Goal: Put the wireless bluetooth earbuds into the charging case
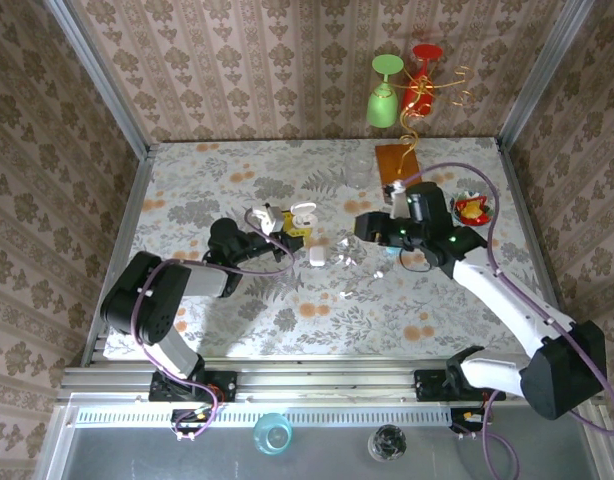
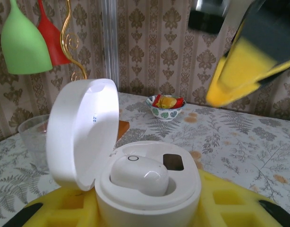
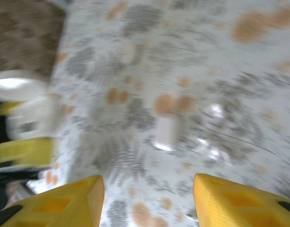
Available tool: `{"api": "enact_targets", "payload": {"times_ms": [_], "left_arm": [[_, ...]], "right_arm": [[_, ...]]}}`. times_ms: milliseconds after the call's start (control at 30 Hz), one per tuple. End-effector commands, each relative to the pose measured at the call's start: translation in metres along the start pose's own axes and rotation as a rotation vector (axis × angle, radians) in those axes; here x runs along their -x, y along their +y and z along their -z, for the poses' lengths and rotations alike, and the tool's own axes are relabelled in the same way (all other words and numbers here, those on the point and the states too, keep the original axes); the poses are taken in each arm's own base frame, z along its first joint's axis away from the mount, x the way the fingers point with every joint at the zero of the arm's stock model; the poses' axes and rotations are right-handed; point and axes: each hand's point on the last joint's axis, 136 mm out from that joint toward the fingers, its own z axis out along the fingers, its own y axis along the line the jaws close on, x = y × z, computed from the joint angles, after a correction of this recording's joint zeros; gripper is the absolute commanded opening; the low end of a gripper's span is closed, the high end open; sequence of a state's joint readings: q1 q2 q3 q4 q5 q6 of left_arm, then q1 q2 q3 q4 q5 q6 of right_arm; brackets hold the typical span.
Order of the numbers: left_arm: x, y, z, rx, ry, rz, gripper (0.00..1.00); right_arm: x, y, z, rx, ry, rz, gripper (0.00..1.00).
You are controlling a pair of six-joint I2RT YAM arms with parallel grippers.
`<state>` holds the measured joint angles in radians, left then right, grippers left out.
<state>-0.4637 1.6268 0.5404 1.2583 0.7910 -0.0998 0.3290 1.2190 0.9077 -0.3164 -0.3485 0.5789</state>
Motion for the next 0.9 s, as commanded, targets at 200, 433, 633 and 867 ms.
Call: {"api": "enact_targets", "payload": {"times_ms": [200,433,633,867], "left_arm": [[0.018,-0.004,0.005,0.009,-0.046,-0.051,0.26],[0.021,-0.004,0.004,0.007,-0.051,-0.055,0.26],[0.02,-0.006,0.003,-0.001,-0.05,-0.051,0.26],[0.019,-0.009,0.002,-0.012,-0.048,-0.045,0.26]], "right_arm": [[-0.07,-0.076,-0.037,-0.188,0.189,-0.285,0.55],[-0.096,-0.102,-0.054,-0.272,0.25,-0.292,0.55],[-0.097,-0.104,-0.068,-0.294,0.265,-0.272,0.56],[-0.091,-0.114,-0.079,-0.33,0.236,-0.246,0.55]]}}
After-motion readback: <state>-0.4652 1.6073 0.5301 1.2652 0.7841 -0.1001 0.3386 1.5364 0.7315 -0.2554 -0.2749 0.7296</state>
